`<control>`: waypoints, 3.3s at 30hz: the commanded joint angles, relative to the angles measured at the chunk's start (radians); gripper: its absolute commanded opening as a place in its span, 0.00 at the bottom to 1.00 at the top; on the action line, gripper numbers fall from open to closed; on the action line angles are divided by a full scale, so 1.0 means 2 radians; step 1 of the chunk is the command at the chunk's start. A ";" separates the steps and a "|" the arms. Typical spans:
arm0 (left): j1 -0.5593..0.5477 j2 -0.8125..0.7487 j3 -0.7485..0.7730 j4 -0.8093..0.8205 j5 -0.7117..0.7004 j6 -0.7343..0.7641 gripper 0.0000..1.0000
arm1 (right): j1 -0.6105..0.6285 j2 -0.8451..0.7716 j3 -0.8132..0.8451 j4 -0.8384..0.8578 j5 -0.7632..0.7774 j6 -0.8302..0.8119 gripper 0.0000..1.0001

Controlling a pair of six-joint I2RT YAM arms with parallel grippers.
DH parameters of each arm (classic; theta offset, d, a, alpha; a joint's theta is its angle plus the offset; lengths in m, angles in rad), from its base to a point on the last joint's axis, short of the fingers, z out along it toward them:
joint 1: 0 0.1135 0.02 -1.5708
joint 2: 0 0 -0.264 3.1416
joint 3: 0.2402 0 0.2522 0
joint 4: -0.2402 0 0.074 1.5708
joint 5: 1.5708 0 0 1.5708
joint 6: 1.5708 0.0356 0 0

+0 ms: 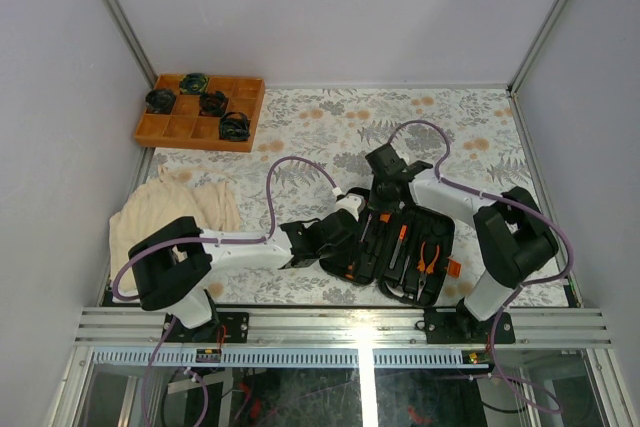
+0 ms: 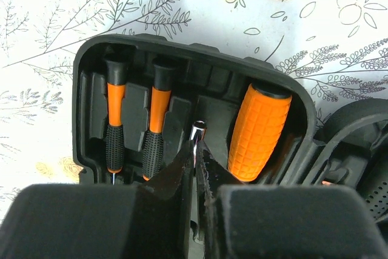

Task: Sort the tools into containers
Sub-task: Adjust the screwdriver in the storage box, then adjust the storage box at the center of the board.

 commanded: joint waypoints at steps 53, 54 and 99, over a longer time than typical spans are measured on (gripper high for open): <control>0.045 -0.139 0.009 -0.073 0.035 0.050 0.35 | 0.001 -0.212 -0.001 -0.076 0.072 -0.064 0.37; 0.054 -0.146 -0.001 -0.074 0.036 0.049 0.35 | 0.000 -0.231 -0.017 -0.084 0.084 -0.056 0.37; 0.163 -0.213 -0.220 0.092 0.137 -0.075 0.59 | -0.145 -0.347 -0.299 0.025 -0.033 0.026 0.60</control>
